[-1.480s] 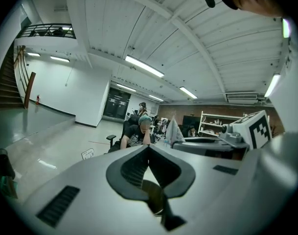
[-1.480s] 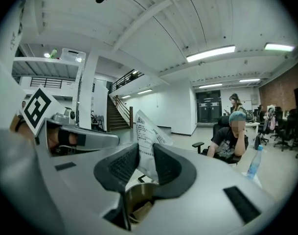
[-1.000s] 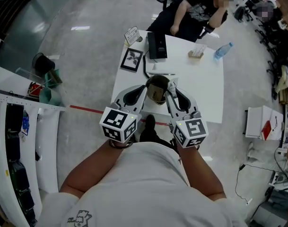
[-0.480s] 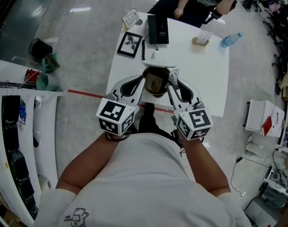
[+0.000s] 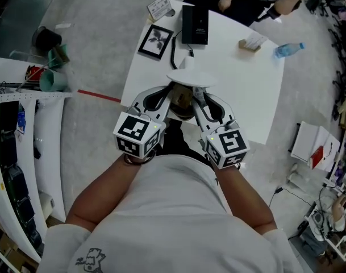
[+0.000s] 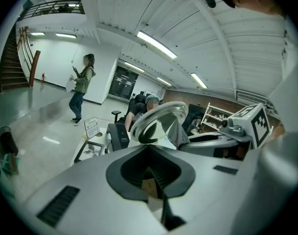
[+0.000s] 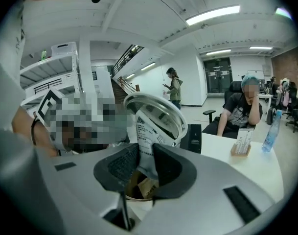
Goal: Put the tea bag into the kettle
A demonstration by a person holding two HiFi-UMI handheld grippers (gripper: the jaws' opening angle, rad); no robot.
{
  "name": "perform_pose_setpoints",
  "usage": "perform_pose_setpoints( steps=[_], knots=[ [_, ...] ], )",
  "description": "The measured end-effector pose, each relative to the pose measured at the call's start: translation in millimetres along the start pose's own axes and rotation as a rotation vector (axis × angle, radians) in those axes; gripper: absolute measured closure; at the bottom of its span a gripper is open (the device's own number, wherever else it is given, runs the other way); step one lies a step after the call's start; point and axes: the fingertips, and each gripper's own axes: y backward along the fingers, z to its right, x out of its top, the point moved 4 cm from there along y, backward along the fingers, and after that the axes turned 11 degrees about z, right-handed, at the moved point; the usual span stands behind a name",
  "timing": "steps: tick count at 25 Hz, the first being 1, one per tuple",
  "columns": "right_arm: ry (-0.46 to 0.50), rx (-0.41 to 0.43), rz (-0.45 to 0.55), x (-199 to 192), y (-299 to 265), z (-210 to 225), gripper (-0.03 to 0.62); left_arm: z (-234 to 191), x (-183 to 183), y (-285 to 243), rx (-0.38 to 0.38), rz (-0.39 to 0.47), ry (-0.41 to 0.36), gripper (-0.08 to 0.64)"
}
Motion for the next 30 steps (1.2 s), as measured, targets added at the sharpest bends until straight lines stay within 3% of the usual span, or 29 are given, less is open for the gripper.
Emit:
perform_pose_setpoints(
  steps=[12,22,30],
  knots=[
    [-0.022,0.081,-0.092,-27.8,-19.1,6.8,0.483,-14.7,-23.2,-12.5,0.058,-0.034,0.06,0.551],
    [-0.038,0.082,-0.087,-30.1,-15.5,0.7,0.416,-17.8,-17.5,-7.0,0.071,-0.027,0.053,0.552],
    [-0.028,0.04,-0.043,-21.1,-6.4,-12.0,0.413,-14.6,-9.0,12.6,0.052,-0.009,0.038,0.552]
  ],
)
